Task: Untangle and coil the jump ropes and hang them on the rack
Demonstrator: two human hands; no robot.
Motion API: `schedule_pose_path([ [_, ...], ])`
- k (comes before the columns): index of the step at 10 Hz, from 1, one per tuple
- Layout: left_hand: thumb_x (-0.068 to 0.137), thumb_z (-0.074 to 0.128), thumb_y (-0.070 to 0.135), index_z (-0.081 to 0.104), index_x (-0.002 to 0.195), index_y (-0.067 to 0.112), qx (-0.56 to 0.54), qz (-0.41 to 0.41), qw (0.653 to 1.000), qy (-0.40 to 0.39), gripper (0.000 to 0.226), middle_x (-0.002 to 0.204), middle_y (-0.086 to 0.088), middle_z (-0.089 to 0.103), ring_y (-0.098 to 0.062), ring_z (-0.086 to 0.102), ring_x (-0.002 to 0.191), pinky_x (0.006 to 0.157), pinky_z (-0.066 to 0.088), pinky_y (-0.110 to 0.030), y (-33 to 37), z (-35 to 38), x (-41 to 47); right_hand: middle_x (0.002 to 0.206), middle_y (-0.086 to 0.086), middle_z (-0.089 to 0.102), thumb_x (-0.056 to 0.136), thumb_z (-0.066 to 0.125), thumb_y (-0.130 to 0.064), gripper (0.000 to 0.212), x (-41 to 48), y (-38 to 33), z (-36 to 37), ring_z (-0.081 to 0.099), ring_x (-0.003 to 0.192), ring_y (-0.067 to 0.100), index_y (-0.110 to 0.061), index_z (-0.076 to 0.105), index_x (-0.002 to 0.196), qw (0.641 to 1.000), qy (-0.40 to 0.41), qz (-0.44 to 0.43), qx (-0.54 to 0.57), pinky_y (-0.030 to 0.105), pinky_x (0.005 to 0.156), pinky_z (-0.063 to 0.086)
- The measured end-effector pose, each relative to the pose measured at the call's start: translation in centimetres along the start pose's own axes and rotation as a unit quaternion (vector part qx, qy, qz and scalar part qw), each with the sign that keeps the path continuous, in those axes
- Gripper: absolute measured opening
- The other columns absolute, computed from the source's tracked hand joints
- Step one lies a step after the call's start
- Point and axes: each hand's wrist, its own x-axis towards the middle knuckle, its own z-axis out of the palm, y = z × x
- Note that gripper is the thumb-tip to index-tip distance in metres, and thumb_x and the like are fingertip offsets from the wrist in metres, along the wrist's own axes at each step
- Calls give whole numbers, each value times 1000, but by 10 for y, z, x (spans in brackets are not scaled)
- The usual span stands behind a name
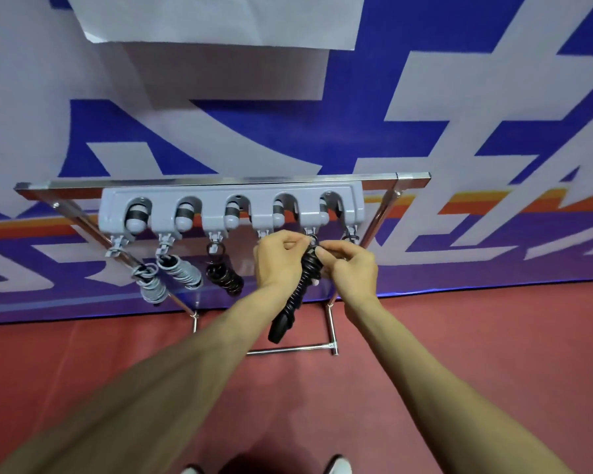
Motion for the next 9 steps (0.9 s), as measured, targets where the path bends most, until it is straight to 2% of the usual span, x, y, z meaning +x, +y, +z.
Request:
schedule_pose_path([
  [1,85,69,17,71,72,27,21,-28,999,13,17,79,6,74,-12,69,83,81,54,-28,-1,9,6,77,1,74,77,75,-11,14,10,6,1,71,78,23,-25,73,75,1000,9,15,-6,43,79,58],
  [2,85,69,18,71,70,28,26,-36,999,12,18,77,8,73,-14,70,82,81,56,-35,-3,14,7,78,2,74,77,75,-10,15,15,10,-1,71,79,23,-25,73,74,1000,1,29,-8,44,79,58],
  [3,86,69,17,75,80,19,25,-19,999,6,9,78,4,74,-13,70,80,82,56,-33,-6,12,8,78,-2,74,75,77,-14,13,20,11,-2,71,80,21,-27,74,74,1000,-10,18,-24,44,80,58],
  [4,87,69,15,75,81,16,18,-16,1000,4,9,74,6,71,-9,68,76,85,54,-29,-12,9,5,78,-4,74,74,78,-16,13,17,15,-1,71,81,19,-28,74,74,999,-18,13,-43,42,81,57],
  [6,90,65,18,75,85,19,46,-37,998,-3,11,86,1,74,-16,69,87,85,54,-32,-12,16,8,78,-2,73,75,79,-11,11,22,17,-7,70,78,14,-19,75,82,997,-27,-2,-66,38,83,57],
  [7,92,61,17,75,92,17,59,-32,997,-30,14,92,2,74,-15,68,92,87,52,-30,-10,11,9,84,-1,73,75,78,-11,13,24,17,-7,69,85,15,-20,74,83,996,-38,-4,-84,37,85,56],
  [8,96,55,14,74,104,10,72,-27,995,-71,21,99,0,72,-12,63,99,88,45,-21,-7,5,10,90,2,72,80,70,-5,15,25,11,-10,68,88,17,-19,71,88,992,-68,4,-103,32,83,55],
  [9,93,55,9,72,111,9,71,-25,995,-72,24,108,-4,73,-17,65,107,100,48,-31,-5,-1,10,94,5,71,85,63,-5,16,25,2,-15,64,85,16,-13,69,98,984,-96,0,-152,28,78,51],
])
